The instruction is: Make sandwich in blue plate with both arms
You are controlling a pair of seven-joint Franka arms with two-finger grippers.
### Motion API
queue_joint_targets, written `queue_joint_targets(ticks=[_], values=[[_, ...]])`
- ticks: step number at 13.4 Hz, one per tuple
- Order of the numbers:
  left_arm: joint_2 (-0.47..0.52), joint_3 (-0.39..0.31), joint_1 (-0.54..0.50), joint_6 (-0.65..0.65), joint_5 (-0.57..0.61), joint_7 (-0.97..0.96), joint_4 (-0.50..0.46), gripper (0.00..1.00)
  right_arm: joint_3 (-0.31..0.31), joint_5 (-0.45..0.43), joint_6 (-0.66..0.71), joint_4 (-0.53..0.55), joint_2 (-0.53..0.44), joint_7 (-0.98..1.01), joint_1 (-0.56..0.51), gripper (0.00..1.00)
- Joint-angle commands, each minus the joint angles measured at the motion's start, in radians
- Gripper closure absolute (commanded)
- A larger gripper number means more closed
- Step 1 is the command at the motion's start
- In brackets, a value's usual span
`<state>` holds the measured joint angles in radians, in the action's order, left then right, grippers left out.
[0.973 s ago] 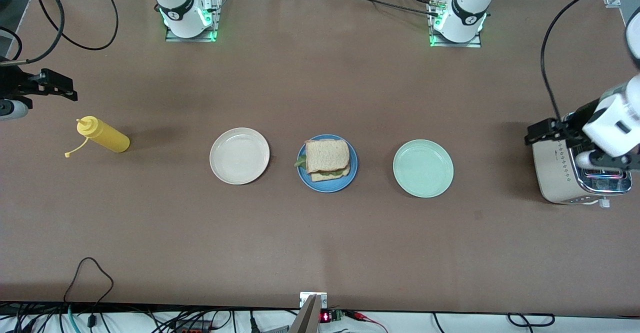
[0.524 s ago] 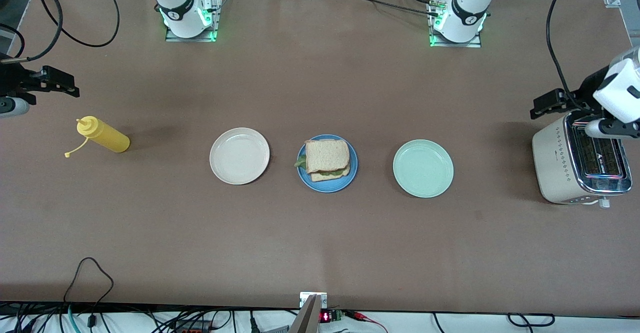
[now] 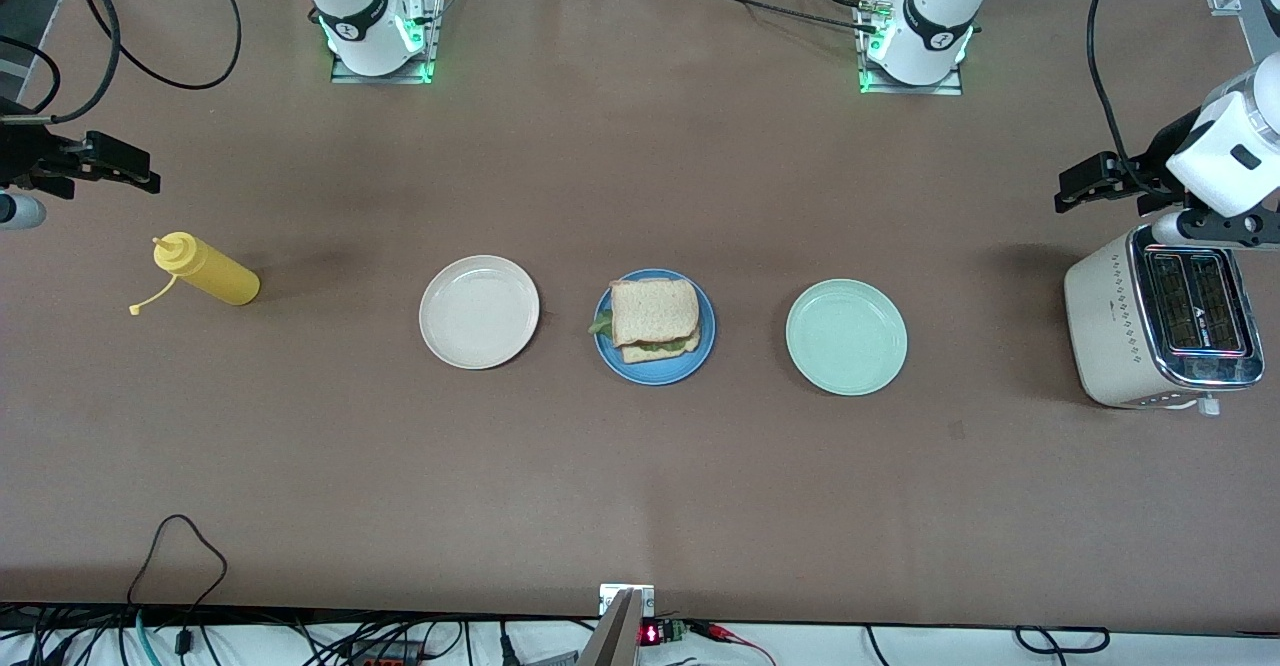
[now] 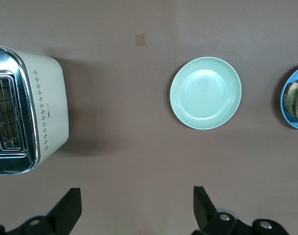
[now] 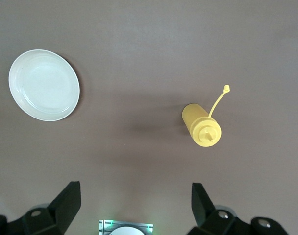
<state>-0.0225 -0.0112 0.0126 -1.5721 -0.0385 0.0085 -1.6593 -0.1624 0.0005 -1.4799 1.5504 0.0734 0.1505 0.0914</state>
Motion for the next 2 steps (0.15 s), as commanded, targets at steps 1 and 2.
queue_joint_targets(ticks=[1,2], values=[[0.027,0.002,0.004,-0.016,0.028,-0.012,-0.03,0.0,0.004,0.016,-0.003,0.03,-0.03,-0.02,-0.001,0.0],[0.027,0.002,0.004,-0.016,0.029,-0.012,-0.03,0.0,0.004,0.016,-0.003,0.03,-0.03,-0.02,0.001,0.0]])
